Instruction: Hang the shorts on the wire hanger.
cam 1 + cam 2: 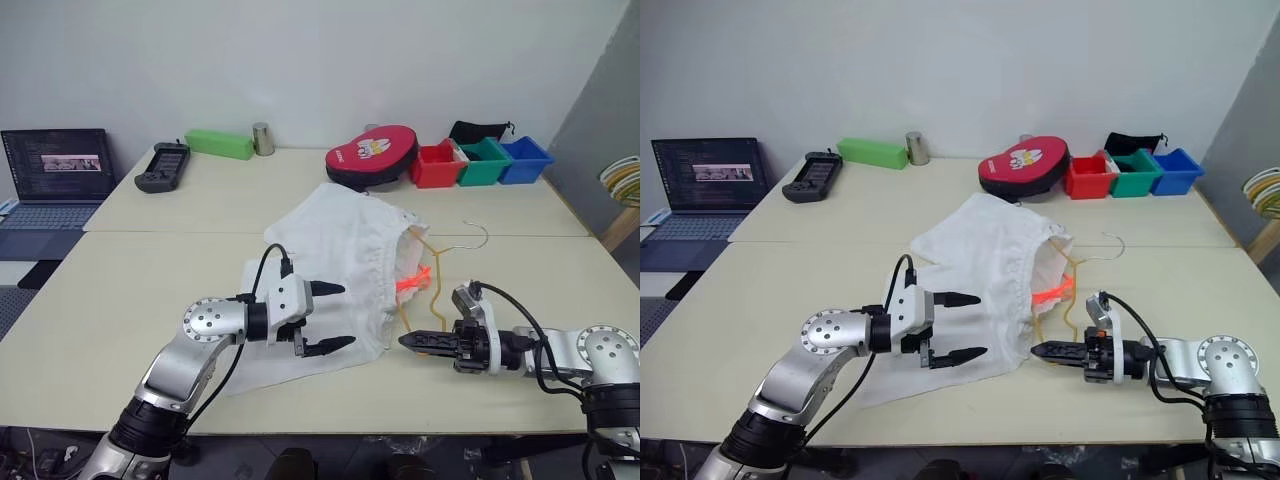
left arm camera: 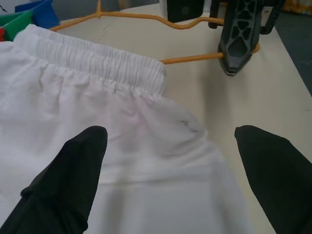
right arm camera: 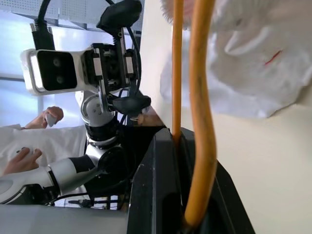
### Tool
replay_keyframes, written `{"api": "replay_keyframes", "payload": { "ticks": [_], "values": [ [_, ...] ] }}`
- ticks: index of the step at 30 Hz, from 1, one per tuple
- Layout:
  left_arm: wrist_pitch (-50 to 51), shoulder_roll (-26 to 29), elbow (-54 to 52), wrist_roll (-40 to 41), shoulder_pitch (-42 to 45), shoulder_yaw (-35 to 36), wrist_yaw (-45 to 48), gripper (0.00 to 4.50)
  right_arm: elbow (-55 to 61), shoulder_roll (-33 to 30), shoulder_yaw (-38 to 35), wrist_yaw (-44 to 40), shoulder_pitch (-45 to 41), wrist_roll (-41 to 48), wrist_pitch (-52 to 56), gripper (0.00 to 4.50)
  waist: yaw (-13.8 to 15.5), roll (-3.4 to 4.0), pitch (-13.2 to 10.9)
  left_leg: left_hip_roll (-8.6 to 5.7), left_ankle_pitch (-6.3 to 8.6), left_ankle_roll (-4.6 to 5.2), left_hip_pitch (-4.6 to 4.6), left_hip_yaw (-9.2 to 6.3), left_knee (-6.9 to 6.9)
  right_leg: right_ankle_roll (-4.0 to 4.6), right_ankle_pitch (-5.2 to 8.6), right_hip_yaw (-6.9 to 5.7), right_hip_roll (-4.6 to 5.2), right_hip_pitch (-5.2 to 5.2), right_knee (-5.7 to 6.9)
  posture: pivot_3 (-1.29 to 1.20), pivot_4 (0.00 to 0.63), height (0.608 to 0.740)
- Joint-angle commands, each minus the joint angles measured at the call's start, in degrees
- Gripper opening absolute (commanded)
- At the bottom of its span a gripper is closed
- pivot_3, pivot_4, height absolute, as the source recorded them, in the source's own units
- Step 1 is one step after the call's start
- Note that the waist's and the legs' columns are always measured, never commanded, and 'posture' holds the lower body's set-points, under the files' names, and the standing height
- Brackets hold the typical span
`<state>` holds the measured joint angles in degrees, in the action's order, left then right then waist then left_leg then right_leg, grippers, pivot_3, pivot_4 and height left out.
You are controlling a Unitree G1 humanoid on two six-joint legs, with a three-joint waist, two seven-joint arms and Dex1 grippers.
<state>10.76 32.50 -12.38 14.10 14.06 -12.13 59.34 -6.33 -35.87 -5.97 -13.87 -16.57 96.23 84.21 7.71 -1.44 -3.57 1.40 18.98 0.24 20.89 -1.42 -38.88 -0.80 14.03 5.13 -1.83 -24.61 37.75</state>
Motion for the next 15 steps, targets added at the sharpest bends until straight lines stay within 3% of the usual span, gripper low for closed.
{"api": "replay_keyframes", "payload": {
  "ticks": [1, 7, 11, 15],
  "values": [
    [-0.4, -0.1, -1.8, 0.2, 0.5, 0.1, -0.4, 4.47, 1.2, -0.1, -0.3, -0.5, -3.0, -1.8, -1.4, 0.0, 0.0, 0.0, 0.0, -0.06, 0.0, 0.0, -0.04, 0.02, -0.04, -0.02, -0.03, 0.02, -0.05, 0.06, -0.01, 0.27, 0.0, 0.74],
    [1.0, 0.6, -0.1, 1.6, 3.7, 1.4, 1.0, 4.47, 1.0, -1.7, 0.6, -4.0, -8.9, -14.0, -4.0, 0.0, -0.3, 0.02, 0.0, -0.1, -0.03, 0.0, -0.45, 0.36, -0.15, -0.41, -0.06, -0.02, -0.23, 0.53, -0.09, 0.27, 0.0, 0.74],
    [1.7, 0.5, 4.4, 1.9, 9.5, 2.8, 1.4, 4.47, -7.4, -1.2, -2.3, -3.3, -13.1, -13.1, -0.2, 0.0, -0.2, 0.02, 0.0, -0.28, -0.04, 0.0, -0.44, 0.39, -0.15, -0.13, -0.24, -0.09, -0.42, 0.46, -0.09, 0.27, 0.0, 0.74],
    [-1.2, 0.3, 8.9, 0.5, 12.0, 2.9, 1.6, 4.47, -9.4, -0.8, -3.6, -4.7, -10.7, -12.0, 4.8, 0.0, 0.1, 0.06, 0.2, -0.25, -0.03, 0.01, -0.38, 0.24, -0.12, -0.09, -0.24, -0.14, -0.41, 0.44, -0.06, 0.27, 0.0, 0.74]
  ]
}}
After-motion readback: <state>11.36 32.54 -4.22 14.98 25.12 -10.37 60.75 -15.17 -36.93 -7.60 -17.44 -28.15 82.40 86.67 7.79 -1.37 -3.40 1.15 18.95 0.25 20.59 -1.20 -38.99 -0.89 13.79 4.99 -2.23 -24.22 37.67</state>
